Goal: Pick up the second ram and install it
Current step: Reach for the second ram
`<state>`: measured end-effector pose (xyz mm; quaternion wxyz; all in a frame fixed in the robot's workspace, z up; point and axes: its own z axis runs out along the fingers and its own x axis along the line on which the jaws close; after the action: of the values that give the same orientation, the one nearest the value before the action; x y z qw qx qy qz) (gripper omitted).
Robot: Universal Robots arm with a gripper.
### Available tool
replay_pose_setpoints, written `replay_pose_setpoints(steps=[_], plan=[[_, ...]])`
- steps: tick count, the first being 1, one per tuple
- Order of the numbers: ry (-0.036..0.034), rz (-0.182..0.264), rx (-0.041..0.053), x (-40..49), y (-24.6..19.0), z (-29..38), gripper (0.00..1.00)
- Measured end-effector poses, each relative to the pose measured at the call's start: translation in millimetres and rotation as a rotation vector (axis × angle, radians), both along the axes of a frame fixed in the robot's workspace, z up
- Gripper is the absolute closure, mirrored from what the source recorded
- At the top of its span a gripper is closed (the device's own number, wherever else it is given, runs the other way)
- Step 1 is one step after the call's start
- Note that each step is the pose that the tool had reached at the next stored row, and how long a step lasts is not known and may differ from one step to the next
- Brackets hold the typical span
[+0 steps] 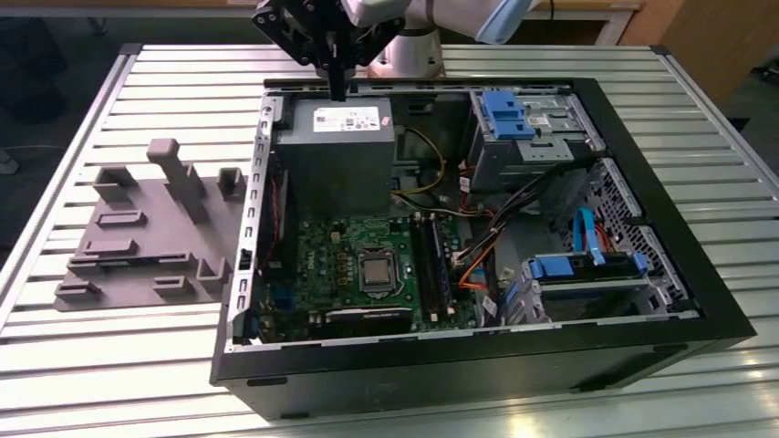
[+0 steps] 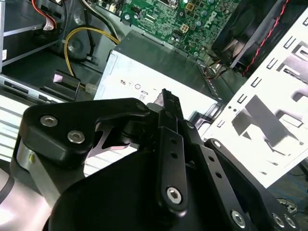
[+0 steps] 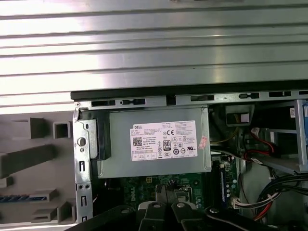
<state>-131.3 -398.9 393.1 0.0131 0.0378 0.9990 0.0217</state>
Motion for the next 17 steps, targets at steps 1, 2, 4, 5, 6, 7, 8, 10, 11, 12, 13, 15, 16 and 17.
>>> replay_pose_setpoints(steps=[1,2,4,5,6,7,8,10,11,12,13,15,16,17], plan=[[0.0,0.0,0.0,-0.5,0.0,0.0,0.89],[0.0,0.0,0.0,-1.0,0.0,0.0,0.89],[0.0,0.0,0.0,-2.0,0.0,-0.1,0.89],[0.0,0.0,0.0,-2.6,0.0,-0.1,0.89],[0.0,0.0,0.0,-3.1,0.0,-0.1,0.89],[0.0,0.0,0.0,-3.6,0.0,-0.1,0.89],[0.0,0.0,0.0,-4.2,0.0,-0.1,0.89],[0.0,0.0,0.0,-5.4,0.0,-0.2,0.89],[0.0,0.0,0.0,-5.9,0.0,-0.2,0.89],[0.0,0.0,0.0,-6.5,0.0,-0.2,0.89],[0.0,0.0,0.0,-7.2,0.0,-0.2,0.89],[0.0,0.0,-0.0001,-8.4,0.0,-0.3,0.89],[0.0,0.0,0.0,-9.1,0.0,-0.3,0.89],[0.0,0.0,0.0,-9.8,0.0,-0.3,0.89]])
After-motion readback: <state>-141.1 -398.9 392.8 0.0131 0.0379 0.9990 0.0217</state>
